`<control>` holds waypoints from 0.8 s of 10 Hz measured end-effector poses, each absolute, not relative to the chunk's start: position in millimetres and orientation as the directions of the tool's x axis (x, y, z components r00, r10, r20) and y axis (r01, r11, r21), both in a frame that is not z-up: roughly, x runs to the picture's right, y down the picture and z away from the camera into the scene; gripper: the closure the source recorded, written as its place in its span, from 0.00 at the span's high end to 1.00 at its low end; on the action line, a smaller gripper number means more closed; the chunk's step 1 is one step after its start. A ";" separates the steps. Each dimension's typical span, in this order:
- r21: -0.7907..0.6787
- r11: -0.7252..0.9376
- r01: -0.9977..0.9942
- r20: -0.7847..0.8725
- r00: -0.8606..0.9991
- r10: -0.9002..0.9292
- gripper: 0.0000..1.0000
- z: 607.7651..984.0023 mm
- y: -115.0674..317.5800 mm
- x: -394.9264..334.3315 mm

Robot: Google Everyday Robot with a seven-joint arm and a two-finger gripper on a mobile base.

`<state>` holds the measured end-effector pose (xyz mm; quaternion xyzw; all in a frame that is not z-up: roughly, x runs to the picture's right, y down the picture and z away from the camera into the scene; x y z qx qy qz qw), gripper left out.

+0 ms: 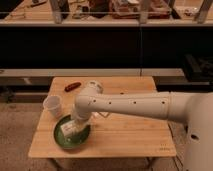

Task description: Place the bottle in the ceramic bowl

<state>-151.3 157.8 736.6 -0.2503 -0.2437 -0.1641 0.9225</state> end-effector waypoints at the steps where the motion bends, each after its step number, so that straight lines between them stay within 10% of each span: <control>1: -0.382 0.811 0.443 0.536 0.821 -0.196 0.60 733.0 157.7 -150.9; 3: -0.387 0.771 0.506 0.555 0.796 -0.243 0.79 724.1 161.1 -167.6; 8: -0.393 0.747 0.537 0.625 0.752 -0.212 0.80 723.4 164.3 -166.4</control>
